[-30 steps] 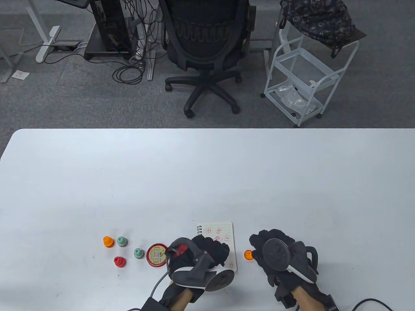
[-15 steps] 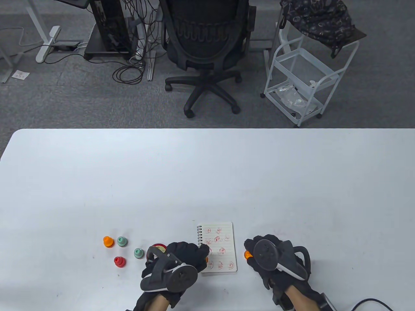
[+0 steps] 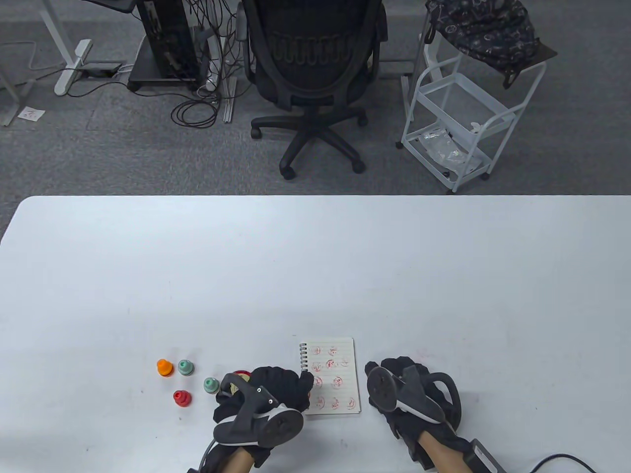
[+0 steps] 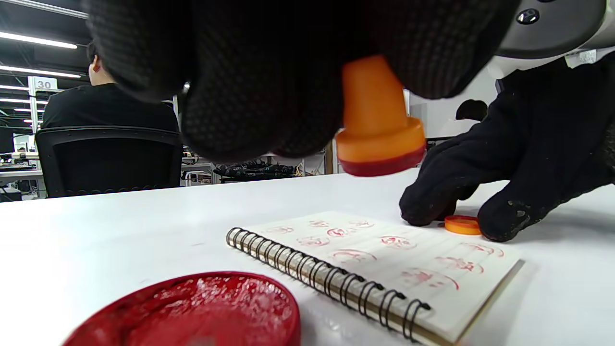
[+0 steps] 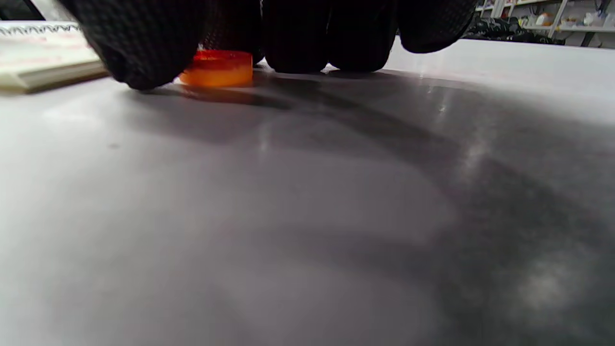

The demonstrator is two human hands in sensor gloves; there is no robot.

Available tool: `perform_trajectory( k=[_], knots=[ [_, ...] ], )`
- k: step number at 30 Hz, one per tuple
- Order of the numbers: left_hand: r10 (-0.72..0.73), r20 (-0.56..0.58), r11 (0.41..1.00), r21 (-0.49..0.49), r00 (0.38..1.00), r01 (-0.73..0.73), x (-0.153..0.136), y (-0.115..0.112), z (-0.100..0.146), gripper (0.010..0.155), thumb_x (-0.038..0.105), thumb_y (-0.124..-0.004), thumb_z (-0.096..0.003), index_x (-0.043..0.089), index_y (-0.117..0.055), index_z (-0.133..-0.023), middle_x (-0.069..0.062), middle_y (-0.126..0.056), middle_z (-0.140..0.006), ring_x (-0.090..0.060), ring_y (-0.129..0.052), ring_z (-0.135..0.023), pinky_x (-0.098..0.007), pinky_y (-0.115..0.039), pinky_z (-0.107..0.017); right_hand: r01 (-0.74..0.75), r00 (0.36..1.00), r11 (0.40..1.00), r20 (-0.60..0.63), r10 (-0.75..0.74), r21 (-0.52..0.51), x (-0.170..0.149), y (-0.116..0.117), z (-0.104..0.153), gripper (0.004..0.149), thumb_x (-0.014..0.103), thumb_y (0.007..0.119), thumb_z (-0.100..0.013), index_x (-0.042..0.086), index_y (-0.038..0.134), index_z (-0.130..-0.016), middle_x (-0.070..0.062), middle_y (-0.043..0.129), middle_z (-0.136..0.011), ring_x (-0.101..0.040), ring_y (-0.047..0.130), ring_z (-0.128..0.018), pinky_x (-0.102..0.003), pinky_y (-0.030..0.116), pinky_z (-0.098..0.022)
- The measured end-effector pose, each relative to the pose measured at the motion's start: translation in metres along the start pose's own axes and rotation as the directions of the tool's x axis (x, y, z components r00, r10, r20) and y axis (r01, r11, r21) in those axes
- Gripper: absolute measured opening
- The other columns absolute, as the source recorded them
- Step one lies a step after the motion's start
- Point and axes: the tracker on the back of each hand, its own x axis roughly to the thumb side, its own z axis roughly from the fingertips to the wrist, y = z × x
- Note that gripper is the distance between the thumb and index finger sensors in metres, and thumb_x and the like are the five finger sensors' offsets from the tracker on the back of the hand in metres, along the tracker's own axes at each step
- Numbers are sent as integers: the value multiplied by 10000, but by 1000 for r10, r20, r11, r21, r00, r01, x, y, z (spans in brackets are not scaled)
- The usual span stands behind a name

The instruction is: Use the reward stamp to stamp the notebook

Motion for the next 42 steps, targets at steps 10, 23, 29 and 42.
perform_trajectory(
  k=[10,23,29,42],
  knots=[
    [14,-1,1000,-7,1000,-14,1,-1,0,481,344,-842,-454,130,-930,-876,-88,-1011,-720,-294,-1024,-526,-515,-818,-509,7,1000,999,-13,-8,-37,4,0,-1,591,434,757,-391,290,623,-948,-35,654,-959,-369,682,-924,-563,602,-703],
    [31,-10,1000,3,999,-31,1,0,2,481,344,-841,-454,132,-930,-876,-87,-1011,-721,-292,-1024,-527,-514,-819,-509,76,997,988,7,-76,-132,2,-10,4,555,366,805,-408,262,652,-931,-43,698,-938,-353,815,-868,-530,736,-644],
    [61,-16,998,23,998,-60,0,-1,2,482,344,-840,-455,131,-929,-877,-87,-1009,-724,-295,-1023,-530,-515,-818,-510,246,969,946,59,-239,-213,-1,-27,12,595,306,820,-410,229,596,-956,-75,639,-966,-246,926,-734,-419,834,-554],
    [421,29,856,318,906,-408,1,11,8,480,342,-836,-464,130,-919,-887,-90,-1002,-733,-295,-1018,-536,-515,-816,-509,730,662,682,297,-688,-48,12,-39,26,676,293,857,-391,209,544,-984,-79,616,-957,-210,839,-704,-352,795,-524]
  ],
)
